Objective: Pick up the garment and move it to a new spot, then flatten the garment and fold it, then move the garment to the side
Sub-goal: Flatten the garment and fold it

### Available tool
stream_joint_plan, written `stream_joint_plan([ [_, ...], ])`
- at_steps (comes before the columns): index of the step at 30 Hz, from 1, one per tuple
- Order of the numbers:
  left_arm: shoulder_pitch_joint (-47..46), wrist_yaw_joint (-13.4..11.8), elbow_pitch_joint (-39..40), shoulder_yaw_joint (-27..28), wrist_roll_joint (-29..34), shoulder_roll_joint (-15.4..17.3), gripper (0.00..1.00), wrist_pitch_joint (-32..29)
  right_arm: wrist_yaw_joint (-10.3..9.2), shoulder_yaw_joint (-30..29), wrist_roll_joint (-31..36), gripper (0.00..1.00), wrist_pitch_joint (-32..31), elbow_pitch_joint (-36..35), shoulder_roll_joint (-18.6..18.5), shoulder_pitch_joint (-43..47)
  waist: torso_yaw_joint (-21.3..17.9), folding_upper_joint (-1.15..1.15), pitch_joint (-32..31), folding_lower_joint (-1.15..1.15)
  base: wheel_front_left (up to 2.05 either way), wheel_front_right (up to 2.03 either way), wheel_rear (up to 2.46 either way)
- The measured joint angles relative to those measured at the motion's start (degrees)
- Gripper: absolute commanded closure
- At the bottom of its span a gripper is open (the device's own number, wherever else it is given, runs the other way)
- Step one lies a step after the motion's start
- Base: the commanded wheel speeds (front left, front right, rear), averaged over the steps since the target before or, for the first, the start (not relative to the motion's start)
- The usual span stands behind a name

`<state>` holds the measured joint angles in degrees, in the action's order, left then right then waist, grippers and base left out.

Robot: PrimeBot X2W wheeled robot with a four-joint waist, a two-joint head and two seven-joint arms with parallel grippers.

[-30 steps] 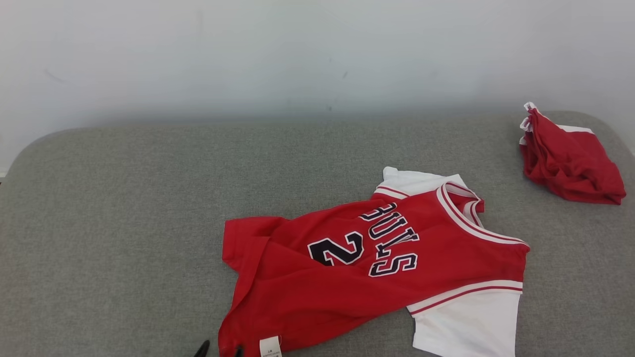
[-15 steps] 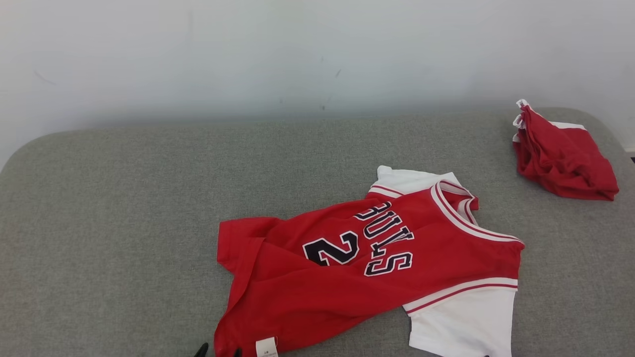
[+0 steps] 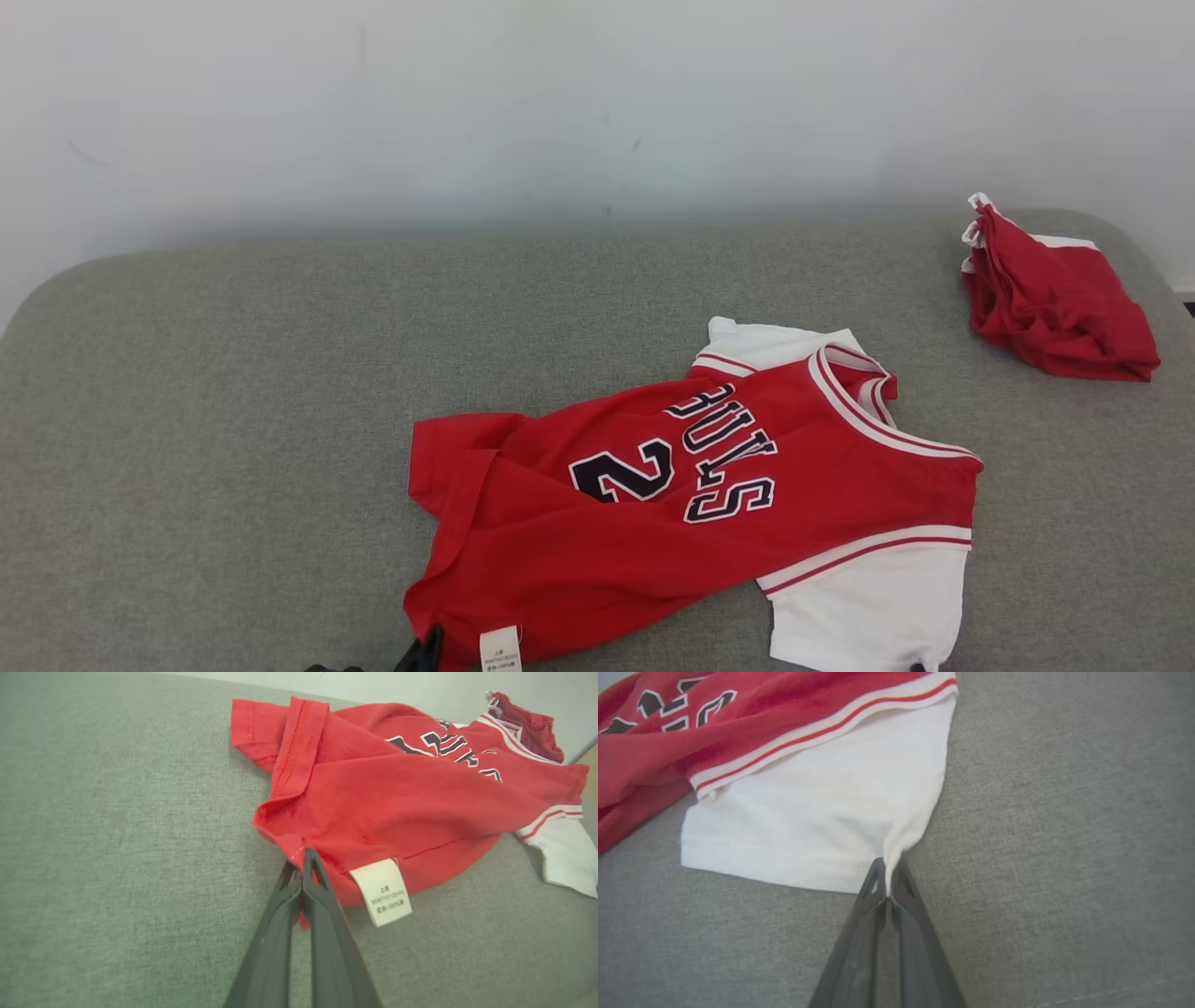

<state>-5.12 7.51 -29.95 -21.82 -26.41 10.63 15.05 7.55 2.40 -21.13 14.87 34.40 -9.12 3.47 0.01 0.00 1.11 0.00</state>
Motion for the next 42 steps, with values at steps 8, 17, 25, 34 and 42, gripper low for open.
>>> stream_joint_plan([
  [8, 1.2, 0.0, 9.6, 1.8, 2.3, 2.1, 1.0, 0.0, 0.0, 0.9, -1.0, 1.0, -0.3, -10.3, -2.5, -1.5, -0.4, 0.0, 0.7, 0.0, 0.0, 0.0, 0.0],
  [17, -16.5, 0.0, 17.2, -1.7, 2.3, 9.1, 1.0, -2.9, 0.0, 4.8, -0.5, 1.0, -5.1, -17.9, -7.8, -19.5, -1.0, 0.0, 4.6, 0.0, 0.0, 0.0, 0.0],
  [25, -44.0, 0.0, 18.0, -4.2, -6.4, 15.4, 1.0, -8.5, 0.0, 7.3, -2.6, 1.0, -9.2, -17.1, -11.4, -47.3, -1.3, 0.01, 12.5, 0.01, 0.0, 0.0, 0.0],
  [34, -71.5, 0.0, 9.1, -8.3, -15.1, 18.1, 1.0, -10.9, 0.0, 12.3, -5.1, 1.0, -14.9, -10.7, -13.8, -80.1, -1.5, 0.02, 23.2, 0.03, 0.0, 0.0, 0.0],
  [42, -91.0, 0.0, 0.4, -12.1, -19.1, 19.0, 1.0, -8.9, 0.0, 16.5, -7.1, 1.0, -16.7, -1.5, -12.6, -102.5, -2.1, 0.02, 30.9, 0.02, 0.0, 0.0, 0.0],
])
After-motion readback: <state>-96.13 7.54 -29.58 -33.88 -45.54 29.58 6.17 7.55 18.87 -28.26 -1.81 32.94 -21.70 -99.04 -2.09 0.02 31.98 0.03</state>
